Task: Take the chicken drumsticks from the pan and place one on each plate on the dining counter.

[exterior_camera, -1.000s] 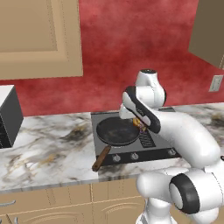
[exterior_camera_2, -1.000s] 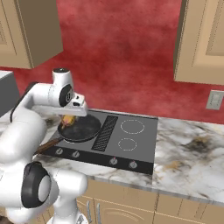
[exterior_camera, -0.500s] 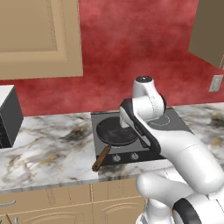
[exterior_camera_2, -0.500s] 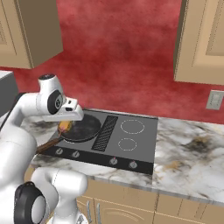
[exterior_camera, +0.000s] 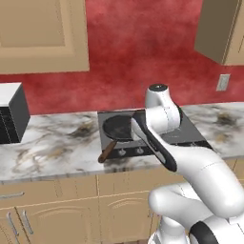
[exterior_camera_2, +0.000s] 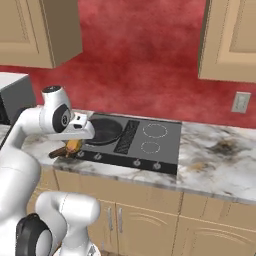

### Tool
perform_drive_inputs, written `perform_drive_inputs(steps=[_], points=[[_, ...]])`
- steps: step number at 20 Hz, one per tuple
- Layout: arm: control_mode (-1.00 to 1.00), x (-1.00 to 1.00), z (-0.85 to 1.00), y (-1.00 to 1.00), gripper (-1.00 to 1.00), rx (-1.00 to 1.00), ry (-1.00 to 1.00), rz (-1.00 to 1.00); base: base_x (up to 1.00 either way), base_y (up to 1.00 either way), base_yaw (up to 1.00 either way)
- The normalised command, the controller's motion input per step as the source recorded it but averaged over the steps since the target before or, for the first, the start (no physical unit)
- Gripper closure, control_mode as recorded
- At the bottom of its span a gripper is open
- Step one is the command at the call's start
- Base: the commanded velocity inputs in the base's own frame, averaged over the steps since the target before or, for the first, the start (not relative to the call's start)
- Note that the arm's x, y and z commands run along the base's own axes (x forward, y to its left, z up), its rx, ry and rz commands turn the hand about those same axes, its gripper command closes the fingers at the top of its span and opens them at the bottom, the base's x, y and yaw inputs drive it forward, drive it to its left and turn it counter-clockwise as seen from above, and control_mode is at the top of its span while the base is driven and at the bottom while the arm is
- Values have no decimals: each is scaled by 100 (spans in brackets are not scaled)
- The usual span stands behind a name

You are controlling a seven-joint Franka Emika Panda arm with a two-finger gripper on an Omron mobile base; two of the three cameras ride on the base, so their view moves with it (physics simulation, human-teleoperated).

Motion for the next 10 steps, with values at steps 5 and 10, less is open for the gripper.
perform_drive_inputs(steps=[5,10], points=[[100,0,0,0,100,0,0,0,-79,-9,62],[100,0,0,0,100,0,0,0,-18,-2,100]])
